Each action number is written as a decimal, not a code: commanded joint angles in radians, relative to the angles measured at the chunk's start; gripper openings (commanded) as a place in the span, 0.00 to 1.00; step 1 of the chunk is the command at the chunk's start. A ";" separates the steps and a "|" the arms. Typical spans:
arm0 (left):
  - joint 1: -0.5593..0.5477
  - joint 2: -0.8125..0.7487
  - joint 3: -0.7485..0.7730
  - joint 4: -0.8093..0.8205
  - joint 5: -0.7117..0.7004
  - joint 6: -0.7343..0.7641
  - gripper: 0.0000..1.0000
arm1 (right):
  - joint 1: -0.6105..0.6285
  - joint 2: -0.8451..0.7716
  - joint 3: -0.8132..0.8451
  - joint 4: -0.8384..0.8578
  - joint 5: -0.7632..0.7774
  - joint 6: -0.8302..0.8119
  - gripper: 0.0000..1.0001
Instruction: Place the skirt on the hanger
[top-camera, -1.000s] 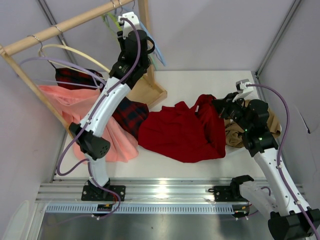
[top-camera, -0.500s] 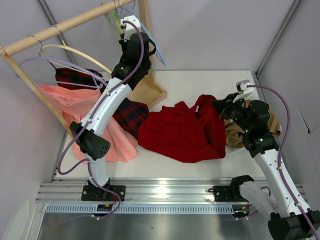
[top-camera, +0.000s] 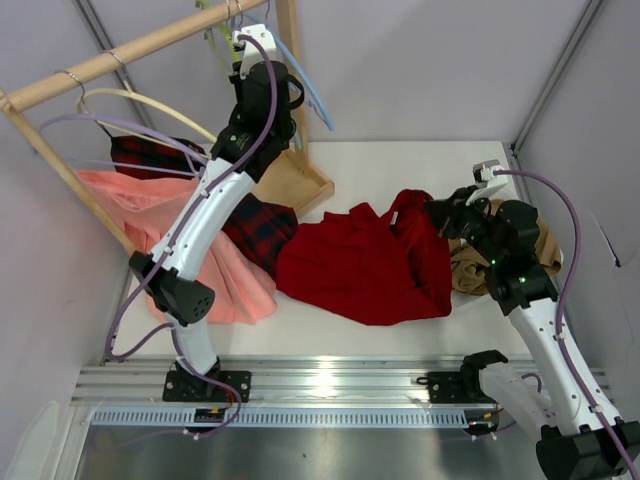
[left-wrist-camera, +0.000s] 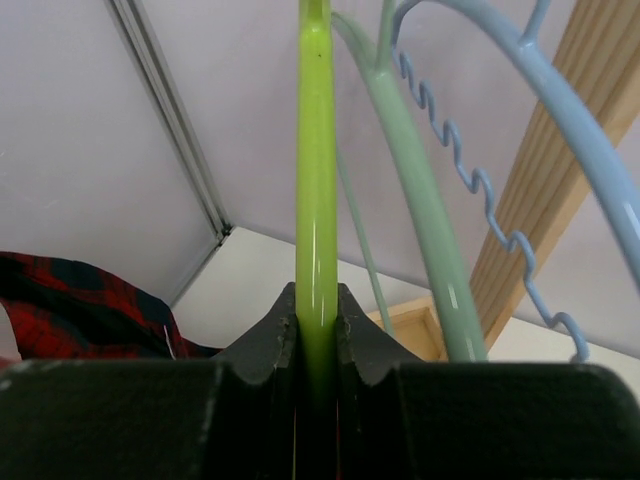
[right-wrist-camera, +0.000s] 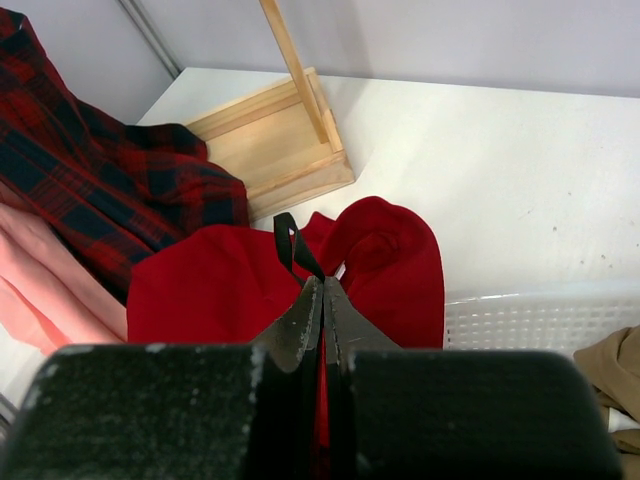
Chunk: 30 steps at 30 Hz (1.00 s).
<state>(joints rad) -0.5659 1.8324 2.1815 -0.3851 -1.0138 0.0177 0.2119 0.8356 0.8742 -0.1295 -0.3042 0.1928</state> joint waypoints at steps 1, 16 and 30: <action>-0.009 -0.094 0.086 0.083 0.021 0.050 0.00 | -0.005 -0.016 0.032 0.059 -0.009 0.019 0.00; -0.091 -0.427 -0.167 -0.250 0.198 -0.258 0.00 | -0.005 0.022 0.029 0.054 -0.006 0.020 0.00; -0.126 -0.660 -0.380 -0.388 0.402 -0.533 0.00 | -0.003 0.017 0.006 0.065 0.010 0.027 0.00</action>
<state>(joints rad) -0.6762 1.2175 1.8267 -0.7734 -0.6666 -0.4500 0.2119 0.8742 0.8742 -0.1207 -0.3031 0.2146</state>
